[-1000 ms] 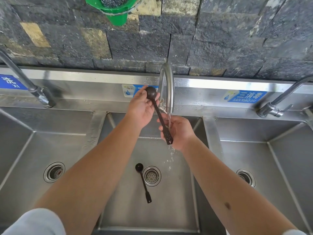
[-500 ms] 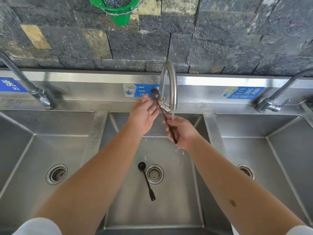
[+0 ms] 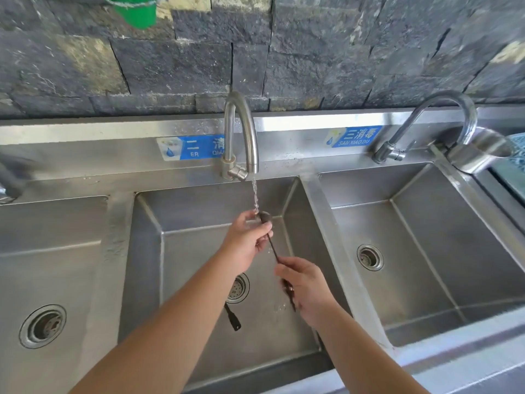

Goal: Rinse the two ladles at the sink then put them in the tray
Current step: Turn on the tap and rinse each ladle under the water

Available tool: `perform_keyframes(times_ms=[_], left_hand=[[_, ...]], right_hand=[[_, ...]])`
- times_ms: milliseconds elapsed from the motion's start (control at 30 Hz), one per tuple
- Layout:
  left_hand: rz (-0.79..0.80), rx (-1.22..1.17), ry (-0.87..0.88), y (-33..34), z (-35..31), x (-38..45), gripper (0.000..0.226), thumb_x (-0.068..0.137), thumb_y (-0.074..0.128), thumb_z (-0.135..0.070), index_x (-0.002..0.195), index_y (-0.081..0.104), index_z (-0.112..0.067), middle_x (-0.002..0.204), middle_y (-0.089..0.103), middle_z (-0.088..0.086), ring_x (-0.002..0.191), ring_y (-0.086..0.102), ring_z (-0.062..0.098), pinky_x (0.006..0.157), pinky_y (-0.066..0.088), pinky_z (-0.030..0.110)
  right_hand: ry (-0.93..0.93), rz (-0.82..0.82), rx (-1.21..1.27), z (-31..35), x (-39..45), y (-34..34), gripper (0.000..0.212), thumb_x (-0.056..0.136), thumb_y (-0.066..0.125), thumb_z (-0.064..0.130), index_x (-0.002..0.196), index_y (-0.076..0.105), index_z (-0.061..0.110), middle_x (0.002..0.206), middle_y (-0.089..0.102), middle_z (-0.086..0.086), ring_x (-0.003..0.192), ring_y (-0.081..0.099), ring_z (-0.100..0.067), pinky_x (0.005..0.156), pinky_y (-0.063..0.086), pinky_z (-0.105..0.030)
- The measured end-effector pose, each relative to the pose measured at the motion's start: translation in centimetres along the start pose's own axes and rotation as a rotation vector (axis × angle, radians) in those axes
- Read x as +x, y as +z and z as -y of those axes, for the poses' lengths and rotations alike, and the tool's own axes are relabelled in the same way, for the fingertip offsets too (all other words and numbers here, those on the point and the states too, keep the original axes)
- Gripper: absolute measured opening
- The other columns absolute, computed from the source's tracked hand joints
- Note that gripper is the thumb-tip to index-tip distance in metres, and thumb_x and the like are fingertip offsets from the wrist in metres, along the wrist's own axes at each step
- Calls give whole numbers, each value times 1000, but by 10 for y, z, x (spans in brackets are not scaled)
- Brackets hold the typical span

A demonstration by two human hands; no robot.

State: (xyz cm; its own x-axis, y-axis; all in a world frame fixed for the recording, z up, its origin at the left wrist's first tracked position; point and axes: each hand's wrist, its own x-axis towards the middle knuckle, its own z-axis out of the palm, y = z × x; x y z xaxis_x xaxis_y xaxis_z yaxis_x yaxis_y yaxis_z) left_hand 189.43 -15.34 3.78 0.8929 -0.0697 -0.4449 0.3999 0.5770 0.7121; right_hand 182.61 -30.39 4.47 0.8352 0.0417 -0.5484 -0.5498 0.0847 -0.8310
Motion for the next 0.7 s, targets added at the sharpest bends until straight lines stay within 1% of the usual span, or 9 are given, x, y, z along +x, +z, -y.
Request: perform_keyframes(times_ms=[67, 100, 200, 300, 400, 433, 533, 600, 700], left_hand=[[15, -13, -36, 9, 19, -2, 38, 86, 64, 6, 114, 51, -15, 76, 69, 4, 65, 63, 18, 50, 48, 19], [14, -17, -60, 15, 28, -4, 38, 87, 63, 5, 116, 52, -16, 77, 71, 4, 68, 65, 19, 54, 50, 20], [49, 18, -162, 38, 59, -8, 25, 92, 55, 2, 109, 57, -17, 84, 70, 6, 75, 67, 19, 61, 52, 22], [51, 173, -272, 72, 87, -5, 10, 94, 56, -7, 96, 59, -16, 83, 73, 2, 66, 65, 12, 58, 44, 23], [15, 279, -297, 112, 112, 9, 11, 93, 58, -10, 92, 66, -18, 79, 73, 0, 55, 61, 5, 54, 36, 22], [6, 298, -292, 126, 121, 16, 12, 93, 59, -10, 93, 67, -18, 78, 74, 0, 53, 60, 4, 52, 35, 22], [-10, 390, -255, 172, 150, 39, 14, 91, 61, -8, 99, 68, -16, 80, 76, 1, 55, 62, 5, 43, 34, 19], [-12, 459, -231, 201, 174, 58, 20, 88, 63, -8, 107, 68, -14, 87, 76, 6, 62, 64, 11, 44, 38, 19], [-8, 552, -230, 233, 213, 87, 28, 86, 67, -9, 114, 66, -13, 97, 73, 11, 69, 62, 16, 51, 43, 22]], right_hand=[[24, -37, 44, -6, -8, -18, 18, 83, 68, 0, 100, 71, -1, 67, 63, -13, 51, 54, -21, 51, 46, -28], [31, -61, 53, -8, -11, -28, 16, 84, 66, 0, 98, 72, -1, 68, 64, -14, 49, 53, -20, 48, 45, -26], [44, -83, 81, -9, -14, -60, 15, 89, 58, 0, 95, 71, -2, 68, 63, -13, 45, 50, -16, 41, 40, -24], [82, -12, 244, -4, -11, -94, 21, 92, 52, -2, 89, 73, -3, 69, 60, -16, 53, 53, -20, 45, 43, -27], [109, -16, 290, 1, 0, -138, 30, 92, 51, -3, 78, 76, 5, 70, 63, -17, 53, 57, -22, 45, 47, -29], [98, -24, 233, 4, 5, -155, 30, 91, 52, -3, 78, 76, 7, 71, 65, -17, 55, 58, -23, 49, 48, -31], [33, -105, -133, 6, 25, -211, 26, 85, 56, 5, 80, 78, 19, 70, 70, -12, 63, 60, -23, 65, 47, -41], [44, -165, -304, 6, 43, -250, 25, 83, 59, 9, 79, 78, 25, 69, 73, -10, 63, 61, -21, 67, 51, -42], [123, -249, -363, 5, 73, -299, 23, 83, 64, 14, 72, 77, 29, 66, 72, -8, 59, 59, -17, 60, 50, -37]])
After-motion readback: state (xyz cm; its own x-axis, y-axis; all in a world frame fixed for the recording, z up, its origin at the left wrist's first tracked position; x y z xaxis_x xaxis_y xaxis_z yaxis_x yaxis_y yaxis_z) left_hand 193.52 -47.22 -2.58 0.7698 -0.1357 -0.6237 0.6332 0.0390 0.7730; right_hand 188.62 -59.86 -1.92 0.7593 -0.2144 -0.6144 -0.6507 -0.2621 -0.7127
